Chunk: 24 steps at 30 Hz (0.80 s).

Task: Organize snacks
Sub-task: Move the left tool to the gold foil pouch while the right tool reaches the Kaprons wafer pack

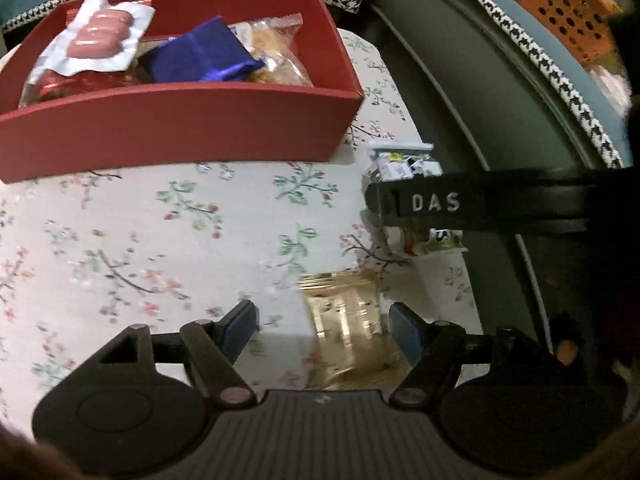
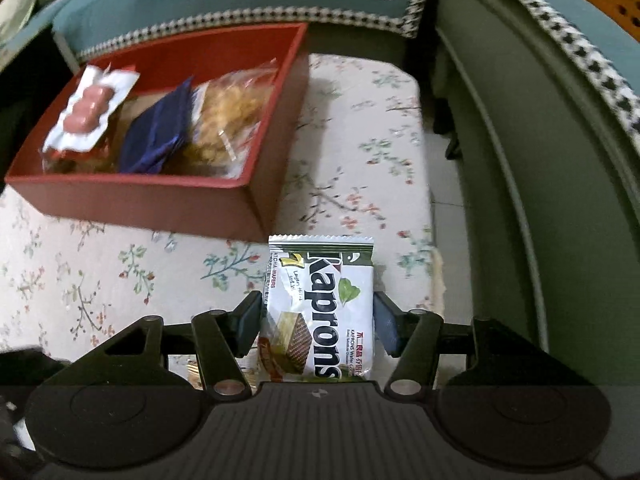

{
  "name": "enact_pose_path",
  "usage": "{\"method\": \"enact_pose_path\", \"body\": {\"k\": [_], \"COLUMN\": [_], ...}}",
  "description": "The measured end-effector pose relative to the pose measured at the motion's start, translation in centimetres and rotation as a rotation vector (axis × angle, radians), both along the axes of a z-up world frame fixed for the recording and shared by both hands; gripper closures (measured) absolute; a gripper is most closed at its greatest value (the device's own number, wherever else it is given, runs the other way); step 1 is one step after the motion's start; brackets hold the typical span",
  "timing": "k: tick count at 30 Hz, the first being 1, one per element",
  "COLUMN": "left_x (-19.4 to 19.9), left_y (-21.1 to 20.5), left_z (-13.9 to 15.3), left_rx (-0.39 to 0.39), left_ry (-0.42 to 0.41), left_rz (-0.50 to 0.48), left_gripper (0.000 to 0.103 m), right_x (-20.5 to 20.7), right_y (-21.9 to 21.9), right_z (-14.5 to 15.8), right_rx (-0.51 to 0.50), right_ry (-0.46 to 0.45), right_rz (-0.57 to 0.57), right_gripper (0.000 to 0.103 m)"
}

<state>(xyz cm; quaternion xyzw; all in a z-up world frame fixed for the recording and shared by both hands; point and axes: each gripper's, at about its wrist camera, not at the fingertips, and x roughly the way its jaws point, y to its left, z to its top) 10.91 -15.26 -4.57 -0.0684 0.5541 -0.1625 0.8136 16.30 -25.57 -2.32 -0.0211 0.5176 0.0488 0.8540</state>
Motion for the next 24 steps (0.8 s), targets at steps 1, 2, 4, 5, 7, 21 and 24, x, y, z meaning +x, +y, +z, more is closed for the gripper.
{"method": "enact_pose_path", "body": {"k": [1, 2, 4, 5, 7, 21, 24], "left_x": [0.0, 0.0, -0.2, -0.3, -0.7, -2.8, -2.8], "left_y": [-0.5, -0.7, -1.5, -1.7, -2.0, 3.7, 5.6], "left_z": [-0.3, -0.5, -0.5, -0.5, -0.6, -0.4, -0.3], "left_rx": [0.013, 0.027, 0.06, 0.07, 0.1, 0.225, 0.204], "left_ry": [0.003, -0.007, -0.038, -0.046, -0.067, -0.07, -0.056], "left_rz": [0.012, 0.023, 0.035, 0.038, 0.018, -0.024, 0.01], "left_gripper": [0.0, 0.0, 0.0, 0.0, 0.0, 0.017, 0.017], "right_x": [-0.1, -0.2, -0.2, -0.3, -0.5, -2.3, -2.7], "right_y": [-0.3, -0.5, -0.9, -1.1, -1.4, -0.3, 0.5], "right_z": [0.2, 0.3, 0.3, 0.4, 0.6, 1.8, 1.5], "right_rx": [-0.001, -0.001, 0.008, 0.01, 0.012, 0.02, 0.006], "right_ry": [-0.006, -0.01, -0.012, -0.012, -0.015, -0.047, -0.031], "right_rz": [-0.003, -0.003, -0.007, -0.005, -0.003, 0.048, 0.068], "right_gripper": [0.038, 0.037, 0.037, 0.037, 0.037, 0.037, 0.037]}}
